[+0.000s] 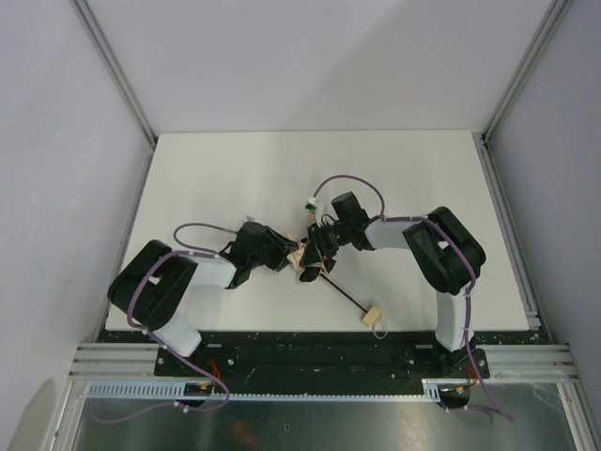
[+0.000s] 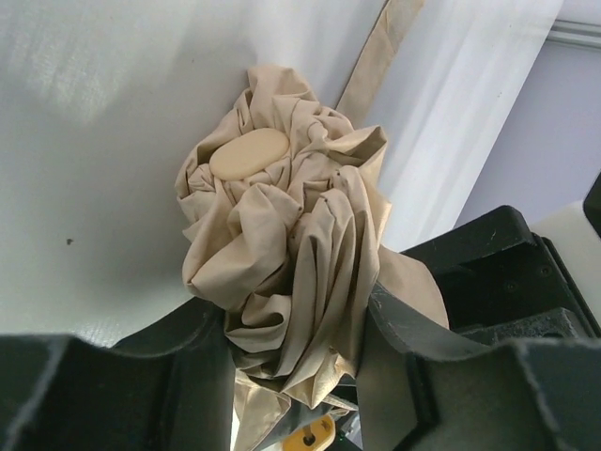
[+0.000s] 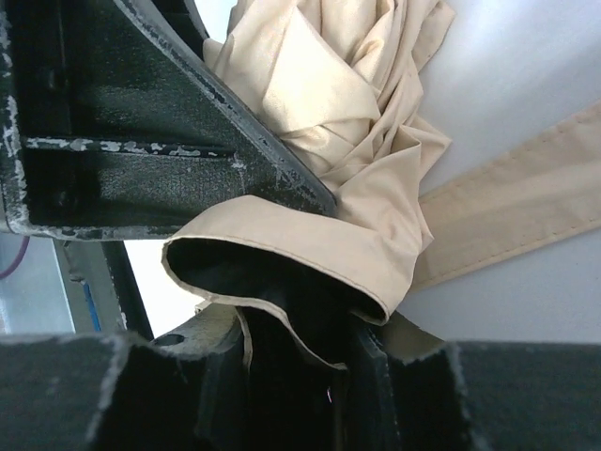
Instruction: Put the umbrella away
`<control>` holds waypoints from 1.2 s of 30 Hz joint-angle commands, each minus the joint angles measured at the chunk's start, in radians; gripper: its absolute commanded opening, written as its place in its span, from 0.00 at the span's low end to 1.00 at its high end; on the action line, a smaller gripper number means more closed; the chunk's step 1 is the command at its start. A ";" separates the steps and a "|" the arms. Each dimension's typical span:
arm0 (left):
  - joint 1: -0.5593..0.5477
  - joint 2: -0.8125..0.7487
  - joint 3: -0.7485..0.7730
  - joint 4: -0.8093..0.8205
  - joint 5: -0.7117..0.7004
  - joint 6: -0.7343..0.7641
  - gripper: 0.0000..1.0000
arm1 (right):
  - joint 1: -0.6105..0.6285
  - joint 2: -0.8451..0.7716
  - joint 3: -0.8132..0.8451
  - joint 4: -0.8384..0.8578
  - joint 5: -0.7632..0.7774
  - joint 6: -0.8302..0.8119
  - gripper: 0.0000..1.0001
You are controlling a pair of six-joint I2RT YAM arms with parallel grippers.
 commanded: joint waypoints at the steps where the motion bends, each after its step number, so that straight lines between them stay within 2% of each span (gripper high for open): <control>1: -0.034 -0.007 -0.032 -0.073 0.008 0.095 0.03 | 0.041 -0.078 0.030 -0.037 -0.004 0.020 0.32; 4: -0.031 -0.030 -0.042 -0.069 0.015 0.083 0.00 | 0.097 -0.156 0.030 -0.186 0.286 -0.045 0.58; 6: -0.028 -0.050 -0.050 -0.069 0.019 0.069 0.00 | 0.160 -0.195 0.029 -0.255 0.498 -0.092 0.69; 9: -0.021 -0.067 -0.061 -0.068 0.026 0.042 0.00 | 0.277 -0.218 0.029 -0.299 0.774 -0.160 0.80; 12: -0.014 -0.071 -0.066 -0.068 0.044 0.017 0.00 | 0.366 -0.196 0.028 -0.290 0.978 -0.207 0.84; 15: -0.011 -0.072 -0.073 -0.068 0.056 -0.005 0.00 | 0.405 -0.155 0.034 -0.278 1.078 -0.216 0.85; 17: -0.011 -0.080 -0.081 -0.070 0.058 -0.013 0.00 | 0.412 -0.131 0.035 -0.268 1.126 -0.208 0.81; 19: -0.011 -0.090 -0.089 -0.069 0.058 -0.015 0.00 | 0.412 -0.104 0.035 -0.252 1.157 -0.204 0.71; 21: -0.011 -0.099 -0.095 -0.069 0.058 -0.018 0.00 | 0.406 -0.086 0.033 -0.233 1.152 -0.203 0.49; 24: -0.011 -0.104 -0.094 -0.071 0.055 0.006 0.01 | 0.382 -0.084 0.034 -0.217 1.045 -0.207 0.16; 25: -0.011 -0.104 -0.093 -0.075 0.050 0.020 0.09 | 0.366 -0.087 0.034 -0.216 0.989 -0.209 0.08; 28: -0.011 -0.097 -0.094 -0.086 0.030 0.062 0.37 | 0.323 -0.112 0.028 -0.208 0.811 -0.230 0.01; 30: -0.010 -0.082 -0.090 -0.096 0.031 0.084 0.51 | 0.282 -0.134 0.022 -0.200 0.668 -0.233 0.00; 33: -0.011 -0.053 -0.075 -0.102 0.049 0.117 0.62 | 0.212 -0.157 0.020 -0.194 0.441 -0.238 0.00; 36: -0.012 -0.032 -0.067 -0.102 0.062 0.123 0.68 | 0.147 -0.164 0.020 -0.171 0.224 -0.231 0.00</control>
